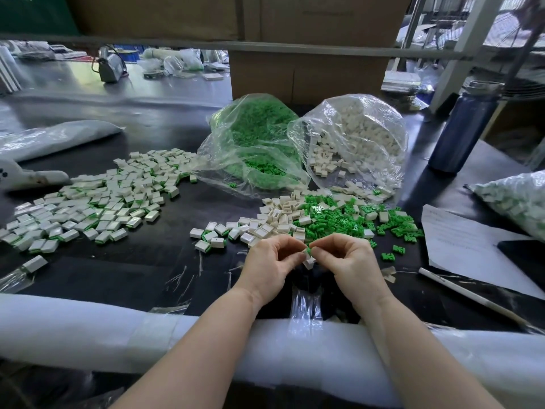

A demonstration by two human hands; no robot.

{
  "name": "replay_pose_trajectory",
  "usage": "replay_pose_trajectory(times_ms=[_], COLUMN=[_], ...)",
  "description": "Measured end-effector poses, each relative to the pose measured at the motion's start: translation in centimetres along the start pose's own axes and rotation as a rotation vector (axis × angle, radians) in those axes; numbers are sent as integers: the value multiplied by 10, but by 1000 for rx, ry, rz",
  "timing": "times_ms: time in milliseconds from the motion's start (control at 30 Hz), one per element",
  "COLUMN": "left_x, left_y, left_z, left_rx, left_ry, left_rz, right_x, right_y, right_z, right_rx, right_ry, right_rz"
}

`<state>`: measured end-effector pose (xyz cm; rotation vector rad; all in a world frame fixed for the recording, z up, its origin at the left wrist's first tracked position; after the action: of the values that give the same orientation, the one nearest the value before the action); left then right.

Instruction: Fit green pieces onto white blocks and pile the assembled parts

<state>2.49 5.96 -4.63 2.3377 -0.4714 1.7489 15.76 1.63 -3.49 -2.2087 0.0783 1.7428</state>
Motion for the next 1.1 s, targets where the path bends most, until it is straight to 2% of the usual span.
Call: replay_pose_trajectory(times_ms=[333, 667, 900, 1033, 1100], left_x=[2, 2, 4, 1, -1], left_y=[2, 4, 5, 3, 2], left_z=[2, 7, 7, 3, 0], left_rx=[6, -86, -76, 8, 44], left_ry=[-35, -50, -68, -46, -32], left_rz=[20, 50, 65, 25, 2], right_x=[-3, 0, 4, 5, 5], right_y=[2, 3, 0, 0, 1], right_z=[-1, 1, 0, -2, -1], right_rx=[-6, -77, -20, 33, 13], right_ry=[29, 46, -67, -79, -6], right_rz=[-21, 18, 47, 38, 22])
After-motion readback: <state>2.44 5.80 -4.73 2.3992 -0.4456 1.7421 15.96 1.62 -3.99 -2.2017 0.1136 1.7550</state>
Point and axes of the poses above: each hand's wrist, its own y-axis away from the middle knuckle, its own z-axis out of the palm, x = y × z, the point moved 5 cm from there along -y, towards the middle knuckle, and after that the axes turned 5 degrees about -z, right-handed, at the moved point
